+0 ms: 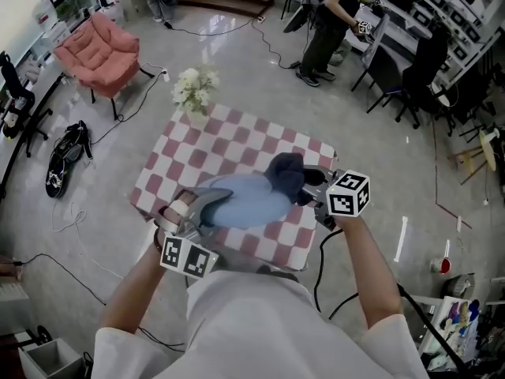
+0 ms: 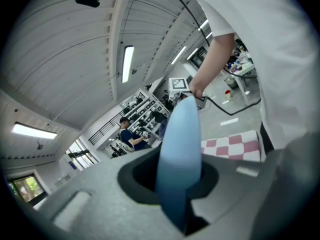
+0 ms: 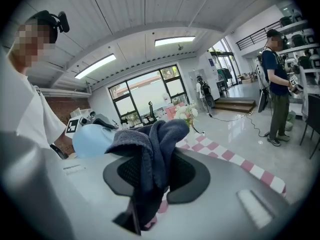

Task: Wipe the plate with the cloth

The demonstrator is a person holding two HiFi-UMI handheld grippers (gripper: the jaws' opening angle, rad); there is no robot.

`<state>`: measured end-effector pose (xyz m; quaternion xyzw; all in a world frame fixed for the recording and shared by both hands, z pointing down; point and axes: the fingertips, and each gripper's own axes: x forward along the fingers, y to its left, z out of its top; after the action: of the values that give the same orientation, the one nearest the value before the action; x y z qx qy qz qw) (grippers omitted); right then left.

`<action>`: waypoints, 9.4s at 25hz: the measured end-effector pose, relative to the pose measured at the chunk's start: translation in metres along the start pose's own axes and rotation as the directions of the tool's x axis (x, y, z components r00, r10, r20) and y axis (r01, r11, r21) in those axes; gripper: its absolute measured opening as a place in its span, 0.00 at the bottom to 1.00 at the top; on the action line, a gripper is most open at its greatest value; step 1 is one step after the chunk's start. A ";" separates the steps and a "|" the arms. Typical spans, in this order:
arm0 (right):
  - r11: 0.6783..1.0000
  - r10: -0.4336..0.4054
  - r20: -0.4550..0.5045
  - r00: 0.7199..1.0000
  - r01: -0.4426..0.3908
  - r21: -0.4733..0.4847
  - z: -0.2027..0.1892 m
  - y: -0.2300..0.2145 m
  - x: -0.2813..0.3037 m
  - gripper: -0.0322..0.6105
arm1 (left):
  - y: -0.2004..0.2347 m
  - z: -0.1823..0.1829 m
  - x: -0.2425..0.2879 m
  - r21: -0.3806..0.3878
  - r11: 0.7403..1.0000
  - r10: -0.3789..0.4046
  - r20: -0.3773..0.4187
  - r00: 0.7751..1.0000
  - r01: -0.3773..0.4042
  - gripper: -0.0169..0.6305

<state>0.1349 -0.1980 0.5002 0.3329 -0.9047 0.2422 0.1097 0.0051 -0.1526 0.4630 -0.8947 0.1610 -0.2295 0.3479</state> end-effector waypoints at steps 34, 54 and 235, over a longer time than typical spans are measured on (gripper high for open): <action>0.957 0.196 -0.378 0.905 -0.261 -0.128 -0.006 0.038 0.026 0.22 | -0.020 0.035 0.002 0.213 0.976 -0.061 0.052 0.997 0.048 0.12; 0.891 0.411 -0.317 0.855 -0.450 -0.058 0.030 0.110 0.042 0.21 | -0.022 0.043 0.012 0.260 0.965 -0.046 0.053 0.998 0.030 0.12; 0.957 0.242 0.004 0.970 -0.239 0.162 -0.067 0.099 0.147 0.22 | 0.118 -0.097 0.007 -0.963 0.164 0.350 0.261 0.900 0.215 0.13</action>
<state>-0.0388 -0.1788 0.5746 0.2265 -0.9149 0.3290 0.0592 -0.0548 -0.2924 0.4459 -0.9210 0.2307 0.1481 -0.2766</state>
